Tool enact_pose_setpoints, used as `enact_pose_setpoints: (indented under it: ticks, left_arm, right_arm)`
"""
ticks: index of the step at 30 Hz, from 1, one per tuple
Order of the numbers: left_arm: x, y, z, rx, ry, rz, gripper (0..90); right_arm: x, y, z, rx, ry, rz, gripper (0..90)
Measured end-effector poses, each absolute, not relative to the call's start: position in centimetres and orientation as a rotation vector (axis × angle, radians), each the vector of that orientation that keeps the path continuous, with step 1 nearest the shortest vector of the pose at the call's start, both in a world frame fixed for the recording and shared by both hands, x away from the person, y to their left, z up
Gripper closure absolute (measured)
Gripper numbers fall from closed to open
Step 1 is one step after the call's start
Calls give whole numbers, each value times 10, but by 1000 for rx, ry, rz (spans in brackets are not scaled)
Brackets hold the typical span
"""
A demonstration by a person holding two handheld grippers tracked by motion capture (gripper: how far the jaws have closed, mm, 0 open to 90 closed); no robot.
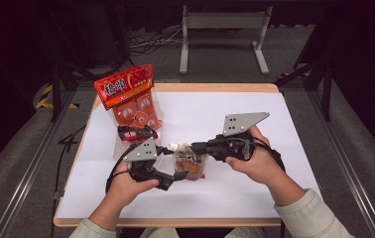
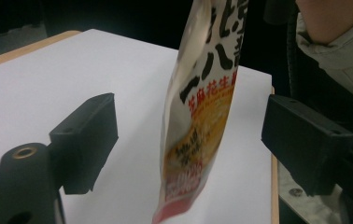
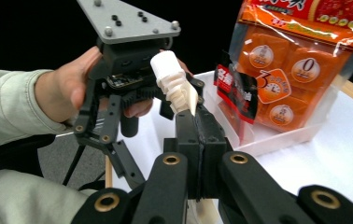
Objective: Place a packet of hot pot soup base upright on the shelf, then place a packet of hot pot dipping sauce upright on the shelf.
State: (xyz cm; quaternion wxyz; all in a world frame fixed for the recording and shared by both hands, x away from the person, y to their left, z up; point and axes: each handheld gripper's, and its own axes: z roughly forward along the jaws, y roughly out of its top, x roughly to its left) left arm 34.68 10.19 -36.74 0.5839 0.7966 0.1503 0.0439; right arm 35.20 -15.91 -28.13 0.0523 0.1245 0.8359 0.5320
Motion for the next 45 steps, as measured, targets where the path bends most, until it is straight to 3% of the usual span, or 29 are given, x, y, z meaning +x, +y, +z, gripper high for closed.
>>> enact_pose_setpoints:
  ticks: [3,4,6,10,13,15,18,22,32,38,45]
  left_arm:
    - [348,101,-368,1850,333,106,252]
    - [348,100,-369,1845,315,86,339]
    - [349,99,-370,1840,304,65,379]
    - [349,101,-370,1849,285,83,574]
    - [349,103,-369,1878,267,105,770]
    - [348,105,-367,1879,273,113,807]
    - [346,108,-363,1897,279,105,834]
    - [346,119,-356,1902,295,131,847]
    - [345,147,-341,1910,325,201,849]
    - [344,158,-334,1907,353,248,850]
    - [343,178,-325,1881,375,296,850]
  right_arm:
    - [352,-156,-282,366,2546,1619,900]
    - [351,-153,-284,344,2546,1626,900]
    - [351,-153,-284,337,2544,1630,900]
    - [350,-148,-285,313,2537,1642,900]
    - [350,-146,-287,335,2528,1620,899]
    - [348,-145,-287,342,2514,1618,891]
    - [345,-144,-286,326,2488,1615,863]
    - [347,-153,-282,372,2388,1683,686]
    - [358,-195,-294,573,2205,1573,475]
    - [358,-210,-304,642,2155,1486,402]
    - [362,-223,-311,734,2138,1454,381]
